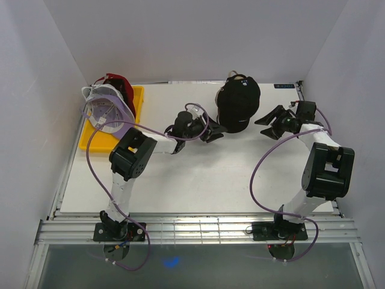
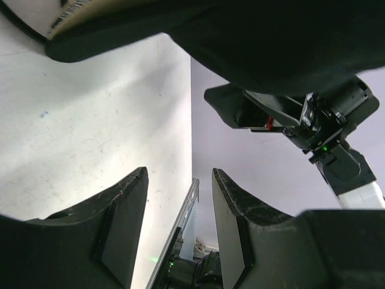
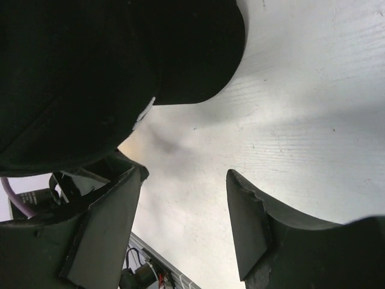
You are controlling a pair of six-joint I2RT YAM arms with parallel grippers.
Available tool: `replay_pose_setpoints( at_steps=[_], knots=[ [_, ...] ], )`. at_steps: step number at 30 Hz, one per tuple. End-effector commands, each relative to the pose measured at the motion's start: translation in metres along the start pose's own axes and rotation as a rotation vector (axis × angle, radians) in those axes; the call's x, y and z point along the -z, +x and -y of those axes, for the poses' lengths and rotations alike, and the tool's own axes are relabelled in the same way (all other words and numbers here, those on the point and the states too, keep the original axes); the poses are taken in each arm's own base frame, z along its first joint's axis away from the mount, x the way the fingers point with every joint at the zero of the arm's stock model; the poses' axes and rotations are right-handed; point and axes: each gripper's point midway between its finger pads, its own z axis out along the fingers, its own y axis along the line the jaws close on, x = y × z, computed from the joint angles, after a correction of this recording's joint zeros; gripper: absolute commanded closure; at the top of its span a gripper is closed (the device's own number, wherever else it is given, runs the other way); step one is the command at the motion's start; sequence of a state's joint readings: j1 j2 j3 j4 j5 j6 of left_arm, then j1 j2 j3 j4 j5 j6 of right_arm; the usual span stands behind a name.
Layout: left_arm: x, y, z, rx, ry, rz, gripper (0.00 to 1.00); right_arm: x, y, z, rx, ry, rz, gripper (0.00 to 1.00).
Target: Stack the hats
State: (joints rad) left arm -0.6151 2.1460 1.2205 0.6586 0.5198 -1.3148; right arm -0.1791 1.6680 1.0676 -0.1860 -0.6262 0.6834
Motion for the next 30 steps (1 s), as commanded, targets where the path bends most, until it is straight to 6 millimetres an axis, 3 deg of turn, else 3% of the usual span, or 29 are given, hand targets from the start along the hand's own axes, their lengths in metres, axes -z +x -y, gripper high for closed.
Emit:
replay_pose_setpoints(
  at_steps=[1, 3, 9, 12, 13, 14, 16, 17, 18, 19, 20, 21, 24, 26, 27, 29, 30],
  knots=[
    [0.027, -0.005, 0.071, -0.138, 0.122, 0.007, 0.44, 0.020, -0.018, -0.033, 0.102, -0.035, 0.070, 0.35],
    [0.035, -0.007, 0.080, -0.197, 0.122, 0.021, 0.44, 0.025, -0.021, -0.041, 0.120, -0.046, 0.087, 0.34],
    [0.063, -0.033, 0.136, -0.395, 0.108, 0.126, 0.43, 0.037, -0.032, -0.071, 0.194, -0.052, 0.131, 0.32],
    [0.067, -0.071, 0.160, -0.498, 0.021, 0.252, 0.42, 0.039, -0.041, -0.094, 0.241, -0.044, 0.153, 0.30],
    [0.067, -0.085, 0.153, -0.490, -0.053, 0.287, 0.41, 0.043, -0.048, -0.107, 0.260, -0.045, 0.172, 0.29],
    [0.059, -0.106, 0.170, -0.518, -0.055, 0.320, 0.41, 0.041, -0.048, -0.115, 0.274, -0.045, 0.172, 0.29],
    [0.055, -0.134, 0.162, -0.538, -0.146, 0.331, 0.41, 0.039, -0.054, -0.121, 0.278, -0.031, 0.180, 0.27],
    [0.055, -0.150, 0.202, -0.586, -0.085, 0.368, 0.41, 0.040, -0.058, -0.132, 0.294, -0.042, 0.192, 0.26],
    [0.040, -0.169, 0.177, -0.577, -0.124, 0.356, 0.41, 0.036, -0.062, -0.134, 0.294, -0.035, 0.191, 0.25],
    [0.036, -0.174, 0.171, -0.584, -0.142, 0.326, 0.41, 0.034, -0.063, -0.132, 0.291, -0.016, 0.189, 0.25],
    [0.039, -0.188, 0.208, -0.629, -0.071, 0.354, 0.41, 0.037, -0.068, -0.144, 0.310, -0.026, 0.203, 0.25],
    [0.026, -0.204, 0.179, -0.615, -0.096, 0.328, 0.41, 0.032, -0.071, -0.141, 0.307, -0.010, 0.202, 0.25],
    [0.029, -0.225, 0.166, -0.643, -0.092, 0.310, 0.42, 0.032, -0.078, -0.145, 0.319, 0.008, 0.220, 0.25],
    [0.032, -0.230, 0.164, -0.690, -0.041, 0.310, 0.41, 0.032, -0.082, -0.145, 0.336, 0.023, 0.227, 0.25],
    [0.032, -0.230, 0.150, -0.695, -0.042, 0.284, 0.41, 0.031, -0.086, -0.146, 0.343, 0.038, 0.234, 0.25],
    [0.029, -0.232, 0.149, -0.751, -0.015, 0.280, 0.40, 0.027, -0.086, -0.151, 0.367, 0.047, 0.234, 0.25],
    [0.026, -0.228, 0.148, -0.783, 0.007, 0.251, 0.38, 0.020, -0.088, -0.143, 0.378, 0.086, 0.226, 0.25]
  ],
)
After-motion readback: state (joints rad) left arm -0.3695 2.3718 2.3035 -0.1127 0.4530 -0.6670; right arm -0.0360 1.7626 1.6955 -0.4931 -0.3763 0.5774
